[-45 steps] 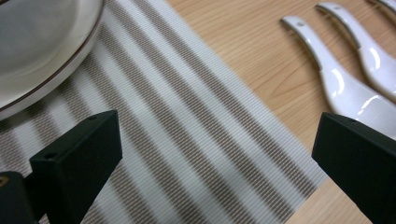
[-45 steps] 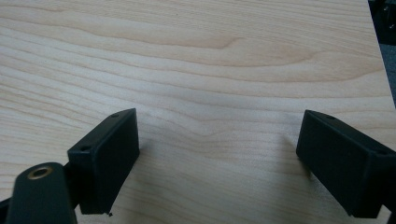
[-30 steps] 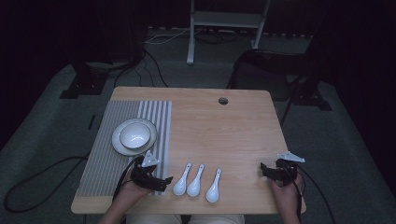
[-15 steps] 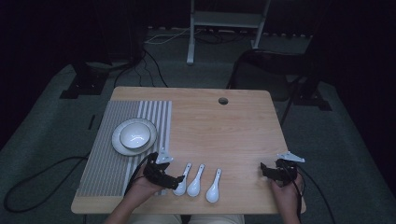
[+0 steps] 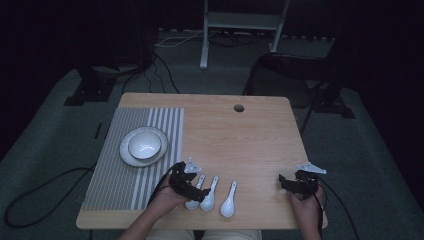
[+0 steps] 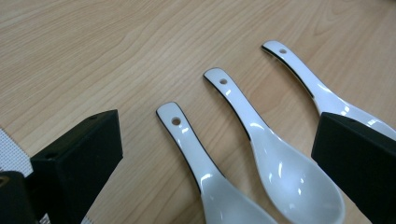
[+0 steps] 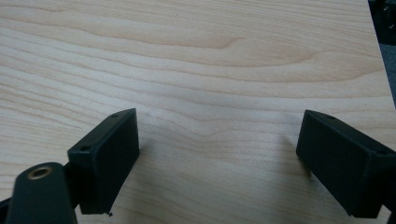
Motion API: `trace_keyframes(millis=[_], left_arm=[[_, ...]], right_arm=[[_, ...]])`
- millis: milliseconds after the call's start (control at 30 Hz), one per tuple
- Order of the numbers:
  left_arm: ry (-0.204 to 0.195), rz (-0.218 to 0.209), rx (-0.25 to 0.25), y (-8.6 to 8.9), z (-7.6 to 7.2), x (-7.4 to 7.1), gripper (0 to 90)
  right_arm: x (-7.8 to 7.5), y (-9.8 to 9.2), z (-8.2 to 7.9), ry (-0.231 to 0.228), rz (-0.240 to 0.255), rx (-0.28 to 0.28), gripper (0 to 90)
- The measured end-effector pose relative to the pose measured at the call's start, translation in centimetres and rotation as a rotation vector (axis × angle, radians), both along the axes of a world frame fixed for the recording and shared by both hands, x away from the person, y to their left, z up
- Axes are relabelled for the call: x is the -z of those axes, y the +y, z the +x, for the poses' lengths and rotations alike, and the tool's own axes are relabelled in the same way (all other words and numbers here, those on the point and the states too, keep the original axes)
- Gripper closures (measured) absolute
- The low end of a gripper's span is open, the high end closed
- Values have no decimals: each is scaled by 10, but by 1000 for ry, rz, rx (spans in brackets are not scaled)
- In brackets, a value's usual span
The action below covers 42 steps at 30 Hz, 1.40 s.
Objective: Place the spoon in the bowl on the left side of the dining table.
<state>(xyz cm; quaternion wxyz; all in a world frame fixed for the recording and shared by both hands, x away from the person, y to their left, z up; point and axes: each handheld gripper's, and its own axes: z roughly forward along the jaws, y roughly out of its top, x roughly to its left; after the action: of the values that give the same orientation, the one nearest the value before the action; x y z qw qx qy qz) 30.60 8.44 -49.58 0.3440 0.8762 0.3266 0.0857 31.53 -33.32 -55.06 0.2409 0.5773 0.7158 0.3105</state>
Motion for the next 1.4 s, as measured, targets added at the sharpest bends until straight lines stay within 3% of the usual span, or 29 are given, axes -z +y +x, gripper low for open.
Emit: trace_keyframes(millis=[167, 367, 567, 667, 767, 867, 900, 1067, 1200, 1333, 1400], left_arm=[[5, 17, 29, -14, 3, 3, 48], [43, 29, 50, -34, 8, 9, 84], [72, 25, 43, -38, 12, 15, 153], [94, 23, 47, -40, 14, 19, 239], [110, 31, 57, -43, 15, 22, 297], [121, 42, 64, -46, 16, 24, 301], [127, 51, 60, -47, 18, 27, 351], [127, 51, 36, -48, 21, 28, 359], [125, 62, 52, -51, 20, 27, 501], [127, 61, 48, -53, 20, 27, 538], [128, 61, 52, -54, 20, 27, 629]], right_arm=[[0, 0, 0, 0, 0, 0, 125], [0, 0, 0, 0, 0, 0, 125], [0, 0, 0, 0, 0, 0, 126], [0, 0, 0, 0, 0, 0, 126], [0, 0, 0, 0, 1, 1, 126], [0, 0, 0, 0, 1, 1, 126], [0, 0, 0, 0, 1, 1, 126], [0, 0, 0, 0, 0, 1, 127], [0, 0, 0, 0, 0, 1, 127], [0, 0, 0, 0, 0, 1, 127], [0, 0, 0, 0, 0, 1, 127]])
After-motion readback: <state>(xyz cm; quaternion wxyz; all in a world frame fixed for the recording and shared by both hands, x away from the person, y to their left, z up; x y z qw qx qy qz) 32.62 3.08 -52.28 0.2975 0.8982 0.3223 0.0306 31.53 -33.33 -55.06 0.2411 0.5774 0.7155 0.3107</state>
